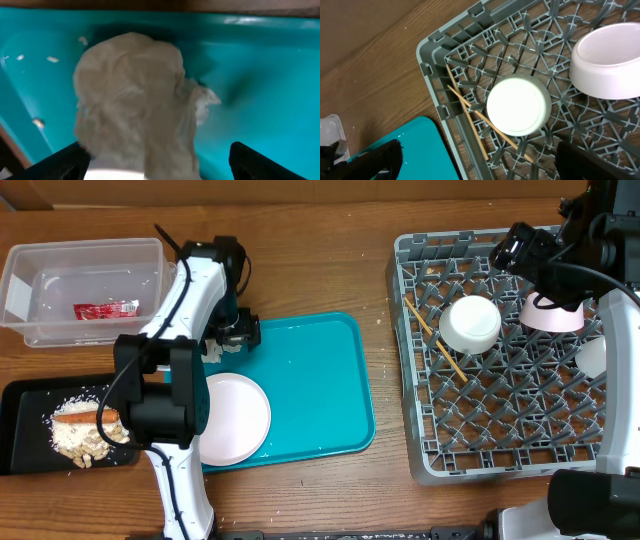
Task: Sort waste into correct bins and load items into the dishwasher
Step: 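Reach the left gripper to the white tissue and grasp it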
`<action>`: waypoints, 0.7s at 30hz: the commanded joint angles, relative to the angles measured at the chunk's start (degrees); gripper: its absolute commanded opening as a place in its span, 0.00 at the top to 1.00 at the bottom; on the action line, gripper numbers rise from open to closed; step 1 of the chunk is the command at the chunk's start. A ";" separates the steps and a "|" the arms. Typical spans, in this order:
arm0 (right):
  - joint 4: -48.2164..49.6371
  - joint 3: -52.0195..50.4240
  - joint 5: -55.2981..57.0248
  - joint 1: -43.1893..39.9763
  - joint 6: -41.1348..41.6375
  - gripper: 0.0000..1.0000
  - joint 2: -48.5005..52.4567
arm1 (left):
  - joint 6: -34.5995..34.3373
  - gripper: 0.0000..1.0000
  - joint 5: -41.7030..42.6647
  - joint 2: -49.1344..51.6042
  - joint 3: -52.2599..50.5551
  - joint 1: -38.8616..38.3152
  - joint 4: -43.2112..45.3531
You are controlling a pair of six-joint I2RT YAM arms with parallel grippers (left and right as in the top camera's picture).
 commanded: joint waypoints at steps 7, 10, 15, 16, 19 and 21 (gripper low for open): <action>0.33 1.53 0.17 -0.07 0.07 0.00 -0.31 | 0.96 0.25 -3.54 -0.13 -2.47 0.33 7.37; 0.31 1.53 0.20 -0.07 0.04 0.00 -0.31 | 0.96 0.26 -3.19 -0.13 -2.49 0.33 8.09; 0.33 1.53 0.17 -0.07 0.04 0.00 -0.31 | 0.96 0.69 -2.64 -0.13 -2.47 0.22 7.80; 0.33 1.53 0.17 -0.07 0.07 0.00 -0.31 | 0.94 0.78 -2.60 -0.13 -2.47 0.17 7.65; 0.31 1.53 0.17 -0.07 0.07 0.00 -0.31 | 0.94 0.96 -1.27 -0.15 -2.27 0.17 6.82; 0.31 1.53 0.17 -0.07 0.07 0.00 -0.31 | 0.94 0.96 1.88 -0.63 -1.09 0.17 5.33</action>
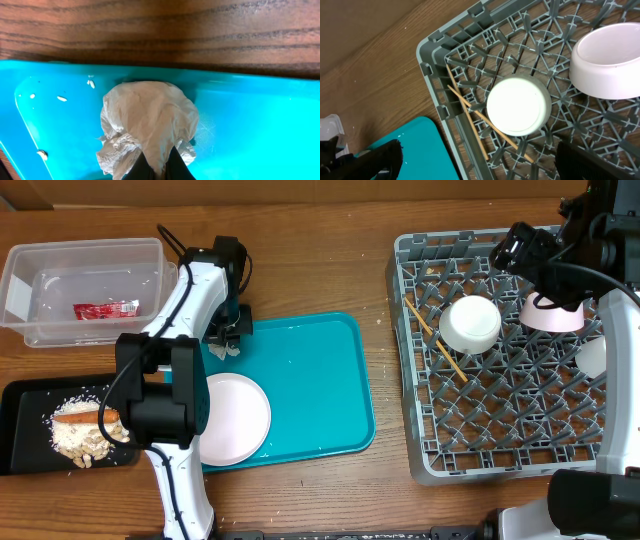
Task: Sort waste into correct bins and load items into the dishwasher
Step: 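Reach the left gripper to the white tissue and grasp it, then carry the tissue into the clear plastic bin and release it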
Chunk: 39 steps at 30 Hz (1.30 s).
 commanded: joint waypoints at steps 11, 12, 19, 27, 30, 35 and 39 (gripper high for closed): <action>0.33 1.53 0.17 -0.07 0.09 0.00 -0.31 | 0.37 0.96 7.85 -9.62 17.53 0.46 -6.71; 0.33 1.53 0.17 -0.07 0.09 0.00 -0.31 | 0.37 0.96 7.74 -10.49 18.84 0.66 -6.62; 0.31 1.53 0.17 -0.07 0.09 0.00 -0.31 | 0.37 0.93 -0.87 -13.64 22.10 4.22 -1.62; 0.33 1.53 0.17 -0.07 0.09 0.00 -0.31 | 0.59 0.87 -6.64 -12.04 21.88 13.51 4.92; 0.33 1.53 0.15 -0.07 0.09 0.00 -0.31 | 0.52 0.79 -6.49 -10.19 21.88 17.25 6.38; 0.33 1.53 0.17 -0.07 0.09 0.00 -0.31 | 0.55 0.00 -6.38 -6.47 21.88 21.75 4.96; 0.33 1.53 0.15 -0.07 0.09 0.00 -0.31 | 0.33 0.00 -3.43 -5.44 21.90 23.69 1.44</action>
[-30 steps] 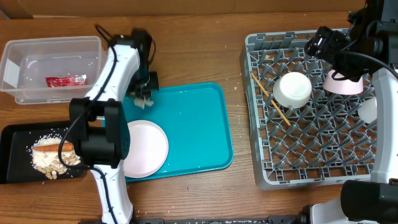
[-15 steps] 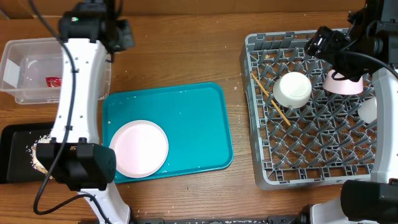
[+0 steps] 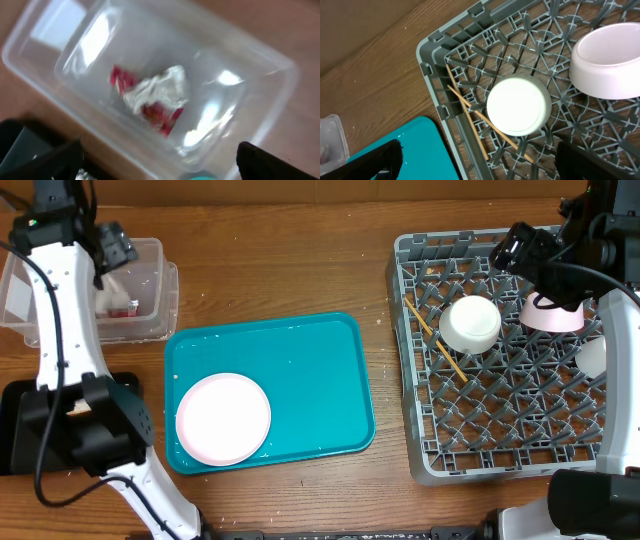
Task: Sort waste into correct bins and load items into the dishwasher
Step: 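Carry the tissue into the clear plastic bin and release it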
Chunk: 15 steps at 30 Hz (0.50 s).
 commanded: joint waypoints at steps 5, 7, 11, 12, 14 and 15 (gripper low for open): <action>0.31 1.53 0.17 -0.07 0.04 0.00 -0.31 | 1.01 0.00 10.56 -1.31 1.40 0.96 -3.96; 0.31 1.53 0.17 -0.07 0.07 0.00 -0.31 | 2.45 0.00 16.50 -3.50 2.14 0.66 -3.98; 0.31 1.53 0.20 -0.07 0.07 0.00 -0.31 | 2.84 0.00 27.71 -11.61 2.40 -1.22 -6.73; 0.31 1.53 0.20 -0.07 0.04 0.00 -0.31 | 3.04 0.00 28.30 -12.87 2.40 -1.92 -8.31; 0.31 1.53 0.20 -0.07 0.04 0.00 -0.31 | 5.16 0.00 28.96 -14.67 2.40 -3.48 -12.61; 0.31 1.53 0.20 -0.07 0.07 0.00 -0.31 | 6.01 0.00 28.94 -15.17 2.40 -4.24 -15.06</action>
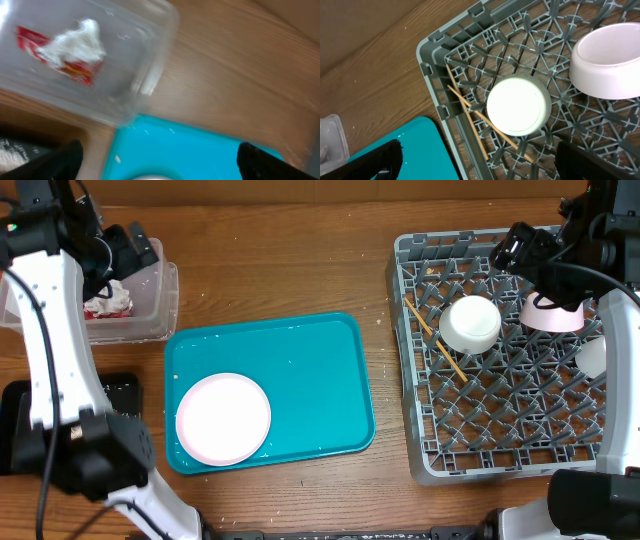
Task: Sort waste into correct bins and load items into the dishwasher
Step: 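Carry the tissue into the clear plastic bin and release it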
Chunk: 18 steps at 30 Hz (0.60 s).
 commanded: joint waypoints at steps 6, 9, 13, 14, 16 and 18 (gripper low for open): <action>0.33 1.53 0.20 -0.07 0.09 0.00 -0.31 | 5.84 0.00 6.05 -6.10 1.64 -8.11 -18.58; 0.33 1.53 0.20 -0.07 0.07 0.00 -0.31 | 6.38 0.00 5.86 -6.14 1.11 -11.61 -22.03; 0.33 1.53 0.20 -0.07 0.09 0.00 -0.31 | 6.67 0.00 5.60 -7.06 -0.81 -16.79 -22.03; 0.33 1.53 0.20 -0.07 0.07 0.00 -0.31 | 6.62 0.00 5.64 -7.34 -1.29 -17.79 -22.03; 0.33 1.53 0.17 -0.07 0.09 0.00 -0.31 | 6.14 0.00 5.44 -7.98 -2.64 -19.78 -22.03; 0.33 1.53 0.20 -0.07 0.09 0.00 -0.31 | 5.31 0.00 5.07 -8.85 -4.74 -21.29 -22.03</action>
